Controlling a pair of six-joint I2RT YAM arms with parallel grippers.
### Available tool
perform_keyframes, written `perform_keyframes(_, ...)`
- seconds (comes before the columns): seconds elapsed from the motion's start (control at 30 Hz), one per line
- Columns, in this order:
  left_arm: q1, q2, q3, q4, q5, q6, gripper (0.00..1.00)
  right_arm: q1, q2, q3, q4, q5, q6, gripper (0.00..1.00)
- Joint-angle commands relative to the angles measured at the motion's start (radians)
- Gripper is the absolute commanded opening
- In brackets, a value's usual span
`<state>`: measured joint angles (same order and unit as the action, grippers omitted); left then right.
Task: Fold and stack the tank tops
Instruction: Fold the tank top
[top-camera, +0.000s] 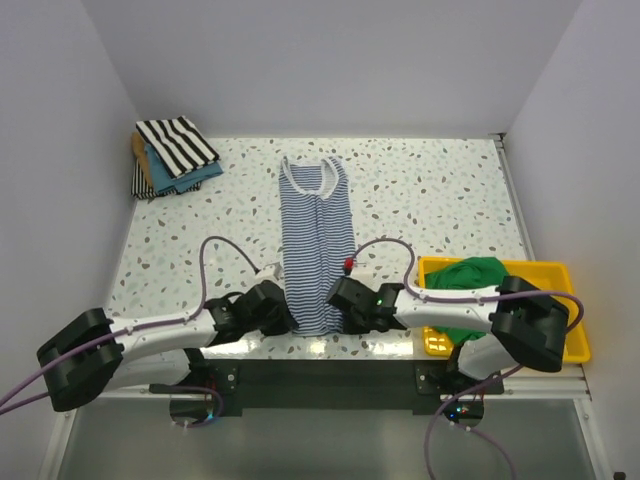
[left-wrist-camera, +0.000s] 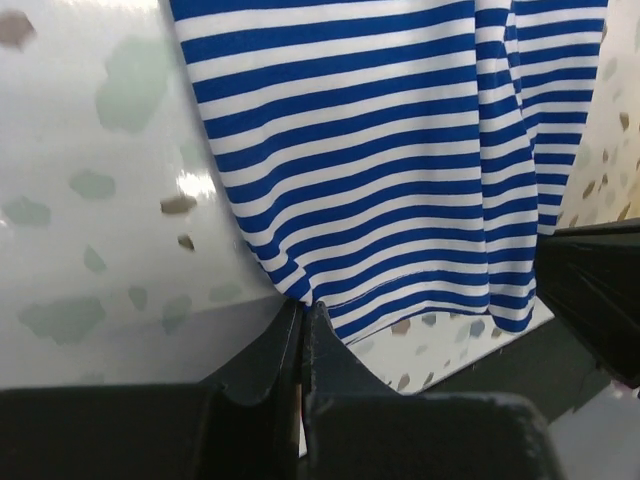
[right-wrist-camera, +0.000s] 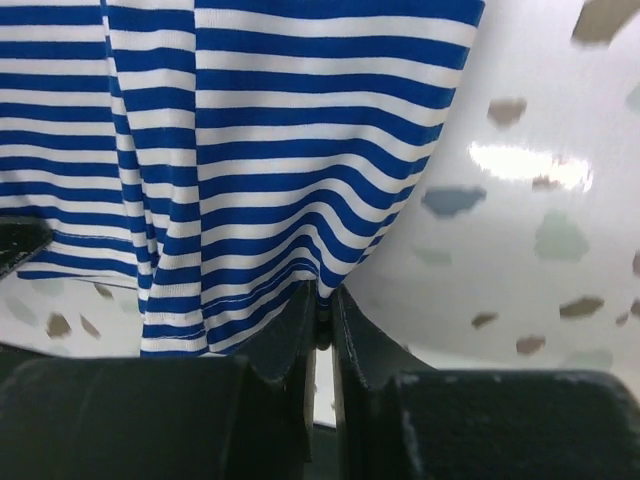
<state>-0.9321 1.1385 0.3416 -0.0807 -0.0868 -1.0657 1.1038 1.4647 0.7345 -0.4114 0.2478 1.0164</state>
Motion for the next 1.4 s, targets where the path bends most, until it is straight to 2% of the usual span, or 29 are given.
perform_keyframes(0.0,-0.071,-0.037,-0.065,-0.299,-0.011,-0.076,0.0,0.076,-0.075,-0.021,-0.148,0.082,0.063,0.09)
perform_keyframes(0.23,-0.171,-0.215,-0.038,-0.459,-0.022,-0.163,0.0,0.241,-0.168,0.015,-0.331,0.156,0.174,0.08)
perform_keyframes(0.4,-0.191,-0.218,0.008,-0.517,-0.034,-0.172,0.0,0.278,-0.165,0.071,-0.375,0.177,0.189,0.08)
perform_keyframes(0.6,-0.189,-0.183,0.148,-0.55,-0.114,-0.14,0.0,0.275,-0.132,0.189,-0.449,0.252,0.16,0.13)
perform_keyframes(0.77,-0.172,-0.117,0.299,-0.611,-0.223,-0.103,0.0,0.208,-0.107,0.269,-0.469,0.285,0.096,0.13)
perform_keyframes(0.87,-0.108,-0.115,0.355,-0.61,-0.26,-0.056,0.0,0.128,-0.118,0.293,-0.431,0.277,0.024,0.12)
perform_keyframes(1.03,0.047,-0.086,0.408,-0.51,-0.24,0.079,0.0,-0.007,-0.071,0.362,-0.369,0.251,-0.093,0.11)
perform_keyframes(1.2,0.127,0.024,0.514,-0.467,-0.283,0.17,0.0,-0.117,0.003,0.454,-0.305,0.243,-0.206,0.1)
perform_keyframes(1.37,0.241,0.121,0.574,-0.358,-0.252,0.252,0.0,-0.212,0.123,0.578,-0.254,0.217,-0.304,0.09)
